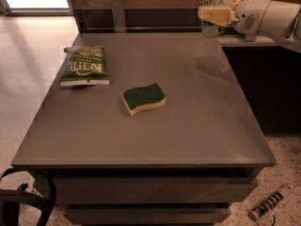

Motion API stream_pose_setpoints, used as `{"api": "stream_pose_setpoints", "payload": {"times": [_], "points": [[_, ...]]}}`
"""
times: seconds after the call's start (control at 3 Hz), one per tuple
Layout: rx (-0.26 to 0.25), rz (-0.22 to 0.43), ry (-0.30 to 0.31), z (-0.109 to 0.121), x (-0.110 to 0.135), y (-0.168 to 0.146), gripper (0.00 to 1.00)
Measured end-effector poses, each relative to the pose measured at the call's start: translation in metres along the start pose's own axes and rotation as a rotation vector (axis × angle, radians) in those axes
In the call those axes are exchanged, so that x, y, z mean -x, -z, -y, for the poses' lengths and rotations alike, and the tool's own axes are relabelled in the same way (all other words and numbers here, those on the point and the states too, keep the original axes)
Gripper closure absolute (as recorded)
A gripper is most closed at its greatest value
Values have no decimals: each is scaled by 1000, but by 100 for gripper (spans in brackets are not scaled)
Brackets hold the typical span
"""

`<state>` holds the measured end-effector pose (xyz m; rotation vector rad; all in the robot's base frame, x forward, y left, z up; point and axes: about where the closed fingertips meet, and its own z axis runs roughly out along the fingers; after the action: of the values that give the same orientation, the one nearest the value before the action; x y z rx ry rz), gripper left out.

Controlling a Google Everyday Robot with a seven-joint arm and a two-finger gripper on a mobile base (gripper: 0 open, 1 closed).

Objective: Place 7up can upright

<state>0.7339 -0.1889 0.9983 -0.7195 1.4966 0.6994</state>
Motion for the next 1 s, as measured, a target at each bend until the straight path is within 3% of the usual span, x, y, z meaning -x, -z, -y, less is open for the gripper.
{"api": "stream_pose_setpoints", "payload": {"times": [0.67,1.0], "points": [[101,48,75,-15,-33,-27,100],[127,43,107,-20,-42,-37,100]]}}
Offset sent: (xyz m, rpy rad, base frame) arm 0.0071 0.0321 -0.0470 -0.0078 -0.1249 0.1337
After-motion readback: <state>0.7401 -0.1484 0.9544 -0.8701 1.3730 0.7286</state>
